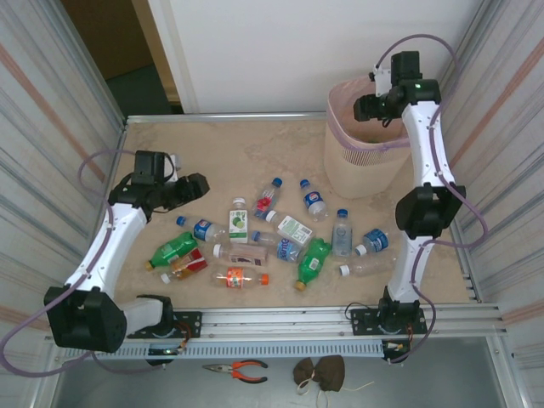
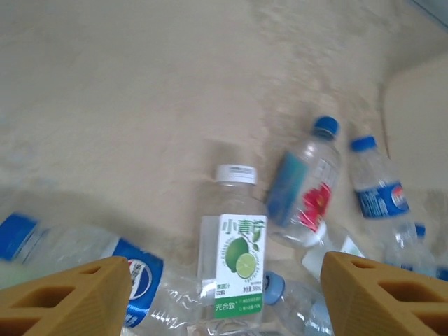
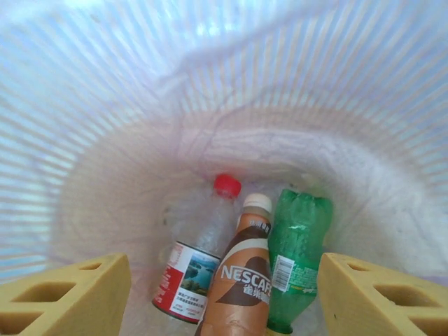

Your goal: Put the plastic bottles in the bin

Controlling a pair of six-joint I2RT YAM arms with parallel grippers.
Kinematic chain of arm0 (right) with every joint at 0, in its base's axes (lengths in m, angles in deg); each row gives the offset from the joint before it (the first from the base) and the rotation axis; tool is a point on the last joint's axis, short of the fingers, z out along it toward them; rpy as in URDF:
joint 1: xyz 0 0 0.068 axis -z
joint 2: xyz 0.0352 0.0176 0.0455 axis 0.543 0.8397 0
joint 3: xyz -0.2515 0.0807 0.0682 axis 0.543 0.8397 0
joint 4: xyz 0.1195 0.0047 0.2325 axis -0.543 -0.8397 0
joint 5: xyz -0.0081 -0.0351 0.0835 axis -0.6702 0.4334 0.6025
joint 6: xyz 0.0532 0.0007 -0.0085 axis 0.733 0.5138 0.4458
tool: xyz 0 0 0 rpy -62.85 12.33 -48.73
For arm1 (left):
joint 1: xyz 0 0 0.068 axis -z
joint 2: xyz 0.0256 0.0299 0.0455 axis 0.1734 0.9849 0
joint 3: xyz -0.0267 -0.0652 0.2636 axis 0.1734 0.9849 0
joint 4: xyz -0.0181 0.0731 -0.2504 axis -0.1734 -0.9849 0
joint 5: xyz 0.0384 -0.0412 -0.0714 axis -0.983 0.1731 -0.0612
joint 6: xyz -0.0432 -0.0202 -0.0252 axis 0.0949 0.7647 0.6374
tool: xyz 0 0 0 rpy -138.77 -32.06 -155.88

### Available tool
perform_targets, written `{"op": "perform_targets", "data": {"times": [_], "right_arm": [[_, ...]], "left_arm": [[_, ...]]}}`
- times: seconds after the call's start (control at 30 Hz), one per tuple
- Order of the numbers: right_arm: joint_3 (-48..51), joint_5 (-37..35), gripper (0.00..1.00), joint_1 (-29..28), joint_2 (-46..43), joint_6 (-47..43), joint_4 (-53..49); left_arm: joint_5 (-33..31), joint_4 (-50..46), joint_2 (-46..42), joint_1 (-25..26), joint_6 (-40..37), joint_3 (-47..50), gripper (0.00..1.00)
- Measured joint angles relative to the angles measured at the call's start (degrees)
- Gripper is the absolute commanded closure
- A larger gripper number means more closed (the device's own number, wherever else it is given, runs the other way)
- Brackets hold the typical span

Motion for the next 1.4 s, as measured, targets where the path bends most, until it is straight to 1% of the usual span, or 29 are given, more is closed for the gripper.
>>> {"op": "perform_targets", "data": {"times": [0.1, 0.2, 0.33, 0.47, 0.7, 0.87, 0.97, 1.1, 1.17, 1.4], "right_arm": [[0.0, 0.0, 0.3, -0.3, -2.8, 0.0, 0.1], [0.0, -0.4, 0.3, -1.2, -5.2, 0.0, 0.1], [1.4, -0.9, 0.3, -3.0, -9.0, 0.0, 0.6], [4.8, -1.9, 0.3, -4.3, -13.2, 0.0, 1.6], [12.4, -3.1, 0.3, -4.9, -20.5, 0.0, 3.6], [17.0, -3.7, 0.3, -4.9, -23.3, 0.0, 4.4], [19.8, -3.7, 0.3, -4.9, -24.8, 0.0, 5.1], [23.1, -3.9, 0.31, -4.9, -26.9, 0.0, 5.7], [23.9, -4.0, 0.31, -4.9, -27.7, 0.0, 5.8], [25.4, -4.7, 0.32, -5.1, -29.9, 0.1, 6.2]], "left_arm": [[-2.6, -0.6, -0.1, -3.0, 6.9, 1.8, 0.35], [-3.6, -1.3, -0.1, -7.0, 13.0, 4.0, 0.37], [-2.9, -1.4, 1.4, -12.3, 19.1, 6.3, 0.4], [-0.8, -1.2, 6.8, -15.1, 22.1, 6.6, 0.41], [1.4, -1.2, 17.4, -15.5, 23.8, 5.3, 0.42], [2.5, -0.7, 21.9, -15.5, 24.9, 3.8, 0.43], [3.8, 0.2, 24.3, -15.5, 25.6, 3.5, 0.49], [5.3, 1.6, 27.0, -15.5, 26.7, 3.3, 0.51], [5.7, 2.0, 27.9, -15.5, 27.1, 3.2, 0.54], [6.3, 2.8, 28.3, -15.5, 28.4, 3.1, 0.7]]}}
